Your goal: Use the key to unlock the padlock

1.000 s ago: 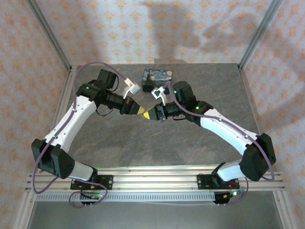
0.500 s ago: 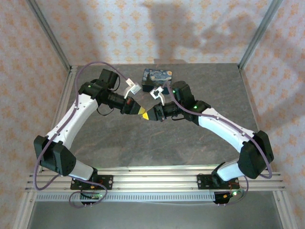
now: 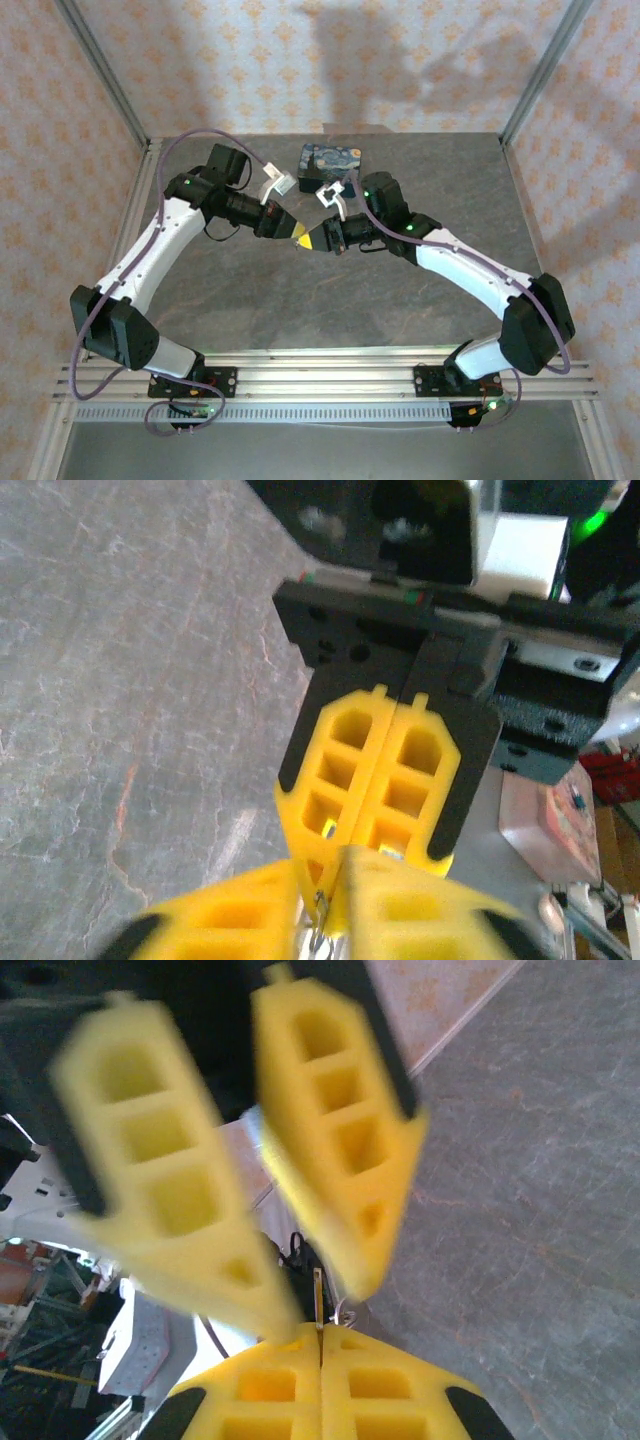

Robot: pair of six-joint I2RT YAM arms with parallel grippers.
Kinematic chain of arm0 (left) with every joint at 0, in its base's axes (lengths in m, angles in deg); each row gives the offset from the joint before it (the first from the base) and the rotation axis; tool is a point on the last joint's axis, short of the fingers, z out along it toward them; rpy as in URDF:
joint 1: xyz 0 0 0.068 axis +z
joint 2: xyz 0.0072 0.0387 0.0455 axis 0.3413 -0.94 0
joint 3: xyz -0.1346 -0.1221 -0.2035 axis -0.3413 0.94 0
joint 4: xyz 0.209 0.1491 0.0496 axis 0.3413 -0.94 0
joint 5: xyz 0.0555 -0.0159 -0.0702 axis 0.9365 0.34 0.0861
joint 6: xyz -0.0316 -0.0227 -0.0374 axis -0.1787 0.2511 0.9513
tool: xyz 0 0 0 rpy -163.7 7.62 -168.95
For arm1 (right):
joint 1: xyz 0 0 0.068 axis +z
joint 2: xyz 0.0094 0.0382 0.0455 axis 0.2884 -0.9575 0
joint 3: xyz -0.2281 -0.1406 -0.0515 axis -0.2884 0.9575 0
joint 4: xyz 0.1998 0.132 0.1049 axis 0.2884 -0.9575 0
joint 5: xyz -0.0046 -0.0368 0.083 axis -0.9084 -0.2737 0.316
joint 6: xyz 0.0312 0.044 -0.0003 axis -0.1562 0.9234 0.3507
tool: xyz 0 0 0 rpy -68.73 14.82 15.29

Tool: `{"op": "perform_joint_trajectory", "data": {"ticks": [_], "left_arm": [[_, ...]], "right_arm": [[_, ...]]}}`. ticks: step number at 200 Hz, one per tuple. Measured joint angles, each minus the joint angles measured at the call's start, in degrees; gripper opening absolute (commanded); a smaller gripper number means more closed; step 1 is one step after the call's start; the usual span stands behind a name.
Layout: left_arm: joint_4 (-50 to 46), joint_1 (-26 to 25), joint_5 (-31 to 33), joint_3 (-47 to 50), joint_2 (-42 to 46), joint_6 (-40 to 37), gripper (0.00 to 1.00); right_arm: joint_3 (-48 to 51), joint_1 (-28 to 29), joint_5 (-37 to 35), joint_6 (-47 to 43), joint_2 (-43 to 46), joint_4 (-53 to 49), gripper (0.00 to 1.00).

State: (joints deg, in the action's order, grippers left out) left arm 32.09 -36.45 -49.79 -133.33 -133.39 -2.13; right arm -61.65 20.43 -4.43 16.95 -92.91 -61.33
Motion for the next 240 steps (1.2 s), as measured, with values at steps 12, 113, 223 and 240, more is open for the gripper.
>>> {"op": "perform_joint_trajectory", "data": {"ticks": [12, 113, 223, 240], "left_arm": [[3.26, 0.72, 0.0, 1.79, 1.42, 2.8, 0.5], [36.63, 6.75, -1.38, 23.74, 14.99, 27.74, 0.42], [42.73, 3.45, -4.39, 24.7, 15.3, 30.75, 0.31], [42.64, 3.45, -4.59, 24.7, 15.32, 30.36, 0.27]], "right_arm": [[1.7, -0.07, -0.13, 1.81, 0.2, 2.91, 0.0], [8.66, -1.66, -2.58, 17.88, 0.31, 26.86, 0.0], [7.82, -0.42, -2.16, 19.08, 0.31, 28.02, 0.0], [7.82, -0.37, -2.14, 19.08, 0.31, 27.98, 0.0]]}}
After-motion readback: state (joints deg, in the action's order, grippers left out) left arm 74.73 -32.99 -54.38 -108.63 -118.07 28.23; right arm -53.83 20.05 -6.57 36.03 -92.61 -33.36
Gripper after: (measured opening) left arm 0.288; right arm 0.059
